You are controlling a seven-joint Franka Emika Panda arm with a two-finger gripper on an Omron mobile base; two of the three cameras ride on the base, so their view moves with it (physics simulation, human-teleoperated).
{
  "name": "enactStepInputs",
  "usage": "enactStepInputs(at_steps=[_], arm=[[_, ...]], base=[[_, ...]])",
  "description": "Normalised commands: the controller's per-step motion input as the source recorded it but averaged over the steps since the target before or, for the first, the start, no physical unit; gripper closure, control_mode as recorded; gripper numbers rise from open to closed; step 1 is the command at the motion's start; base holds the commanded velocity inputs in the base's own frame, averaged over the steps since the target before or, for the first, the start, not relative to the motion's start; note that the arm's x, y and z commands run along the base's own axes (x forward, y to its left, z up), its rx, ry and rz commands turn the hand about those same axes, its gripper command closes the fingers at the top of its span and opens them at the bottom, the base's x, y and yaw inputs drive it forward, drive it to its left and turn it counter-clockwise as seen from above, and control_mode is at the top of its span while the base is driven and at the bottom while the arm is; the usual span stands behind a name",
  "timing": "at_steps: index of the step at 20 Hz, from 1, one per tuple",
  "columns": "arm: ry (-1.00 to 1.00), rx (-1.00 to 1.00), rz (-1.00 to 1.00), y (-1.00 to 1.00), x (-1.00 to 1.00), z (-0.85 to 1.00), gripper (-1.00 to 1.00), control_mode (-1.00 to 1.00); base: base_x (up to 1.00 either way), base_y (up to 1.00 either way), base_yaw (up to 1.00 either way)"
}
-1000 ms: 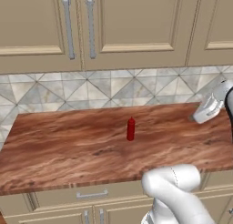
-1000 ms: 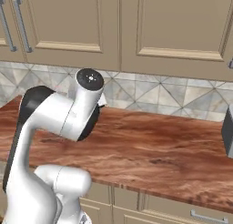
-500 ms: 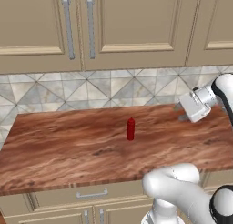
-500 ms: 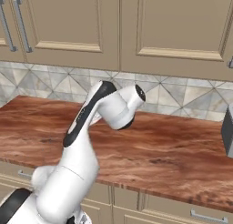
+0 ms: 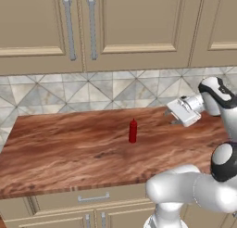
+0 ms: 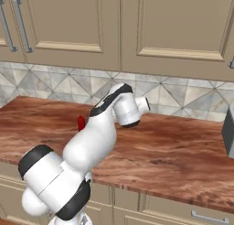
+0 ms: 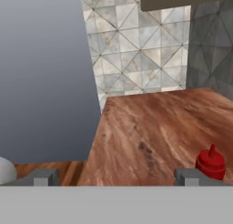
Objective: Place the mustard and ketchup from the counter to the top shelf of the fridge. If the existing items in the fridge are on the top shelf, move them to other shelves.
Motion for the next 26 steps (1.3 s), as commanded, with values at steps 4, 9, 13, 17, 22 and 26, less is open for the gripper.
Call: enactStepInputs(at_steps=[4,9,13,17,22,26], arm=[[0.0,0.0,-0.09,0.51,0.5,-0.36,-1.0,-1.0],[0.0,0.0,-0.14,0.28,0.22,-0.37,-1.0,-1.0],[0.0,0.0,-0.12,0.02,0.04,-0.42,-1.0,-1.0],[-0.01,0.0,-0.1,0.0,0.11,-0.34,-1.0,-1.0],[-0.02,0.0,-0.01,0.03,0.19,-0.19,-1.0,-1.0],[-0.01,0.0,0.0,0.08,0.08,-0.17,-1.0,-1.0]], base=[[0.0,0.0,0.0],[0.0,0.0,0.0],[0.0,0.0,0.0],[0.0,0.0,0.0],[0.0,0.0,0.0],[0.0,0.0,0.0]])
